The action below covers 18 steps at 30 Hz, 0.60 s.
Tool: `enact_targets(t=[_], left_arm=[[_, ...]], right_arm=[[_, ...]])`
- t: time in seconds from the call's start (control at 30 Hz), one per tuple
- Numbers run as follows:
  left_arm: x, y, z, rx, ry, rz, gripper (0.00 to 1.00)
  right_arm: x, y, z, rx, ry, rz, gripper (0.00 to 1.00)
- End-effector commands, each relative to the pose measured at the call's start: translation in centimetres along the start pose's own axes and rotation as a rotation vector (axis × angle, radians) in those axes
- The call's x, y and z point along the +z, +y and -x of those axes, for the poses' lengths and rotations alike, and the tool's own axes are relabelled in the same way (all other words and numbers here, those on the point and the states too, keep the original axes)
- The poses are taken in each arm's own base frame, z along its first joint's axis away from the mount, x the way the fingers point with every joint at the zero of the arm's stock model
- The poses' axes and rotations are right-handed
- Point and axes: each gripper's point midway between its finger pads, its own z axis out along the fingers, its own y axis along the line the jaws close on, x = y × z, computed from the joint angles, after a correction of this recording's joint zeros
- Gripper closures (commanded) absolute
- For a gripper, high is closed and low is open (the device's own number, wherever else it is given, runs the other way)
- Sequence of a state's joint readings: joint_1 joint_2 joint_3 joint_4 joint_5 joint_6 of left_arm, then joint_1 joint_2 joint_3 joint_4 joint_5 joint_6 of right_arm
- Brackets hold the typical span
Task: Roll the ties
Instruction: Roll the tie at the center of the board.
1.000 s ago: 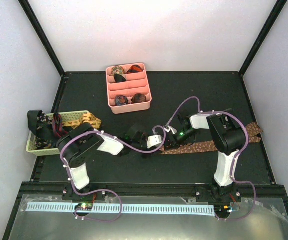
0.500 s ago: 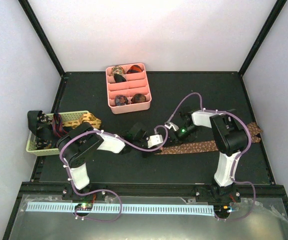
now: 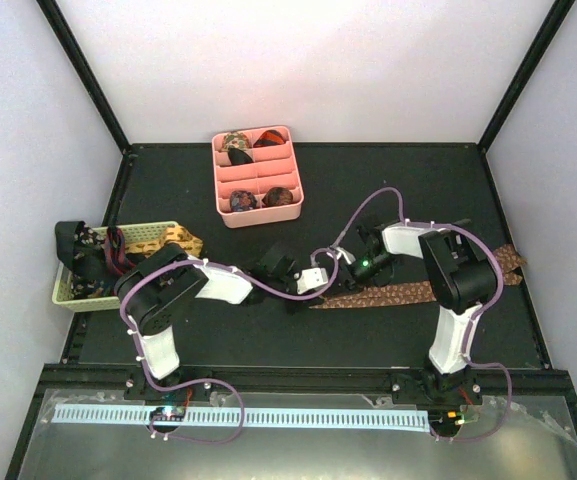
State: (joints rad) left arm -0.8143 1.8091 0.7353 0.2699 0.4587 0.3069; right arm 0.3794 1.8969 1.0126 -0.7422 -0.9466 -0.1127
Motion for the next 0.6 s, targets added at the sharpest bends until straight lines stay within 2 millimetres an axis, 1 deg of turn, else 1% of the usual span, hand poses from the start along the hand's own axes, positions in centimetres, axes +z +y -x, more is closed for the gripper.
enact_targets(t=[0.0,0.1,0.17,0.2,0.27,0.33,0.37,0.4,0.43,0.47,0.57], left_arm=[[0.6,-0.3,-3.3,-0.052,0.123,-0.006,0.70],[0.6,-0.4,-3.2,-0.053,0.119,-0.011,0.70],[0.6,-0.4,-3.1,-0.050,0.115,-0.012,0.69],[0.7,-0.3,-3.0,-0.049,0.115,-0.011,0.69],[0.6,-0.2,-2.8,-0.051,0.112,-0.006,0.67],[0.2,-0.2,-2.3,-0.044,0.092,0.003,0.62],[-0.2,-0.2,-1.9,-0.036,0.072,0.011,0.58],[-0.7,-0.1,-1.2,-0.026,0.048,0.020,0.52],[-1.2,0.0,-0.5,-0.019,0.020,0.027,0.43],[-1.7,0.0,0.2,-0.010,-0.007,0.030,0.37],[-3.5,0.0,2.5,0.044,-0.112,0.072,0.21]], right_arm=[[0.7,-0.3,-0.2,0.000,-0.005,0.012,0.67],[0.9,-0.5,-0.1,-0.004,-0.005,0.003,0.74],[1.0,-0.9,0.0,0.001,-0.007,-0.015,0.80],[1.0,-1.0,0.2,0.001,-0.009,-0.018,0.85],[0.9,-1.1,0.2,0.003,-0.009,-0.024,0.97],[0.9,-1.1,0.1,0.003,-0.006,-0.028,0.98],[0.9,-1.1,0.0,0.004,-0.004,-0.030,0.98],[0.9,-1.1,-0.2,0.007,0.000,-0.030,0.99],[0.9,-1.1,-0.2,0.007,0.001,-0.030,0.99],[0.9,-1.1,-0.4,0.008,0.003,-0.030,0.98],[0.8,-1.0,-0.4,0.007,0.001,-0.027,0.98]])
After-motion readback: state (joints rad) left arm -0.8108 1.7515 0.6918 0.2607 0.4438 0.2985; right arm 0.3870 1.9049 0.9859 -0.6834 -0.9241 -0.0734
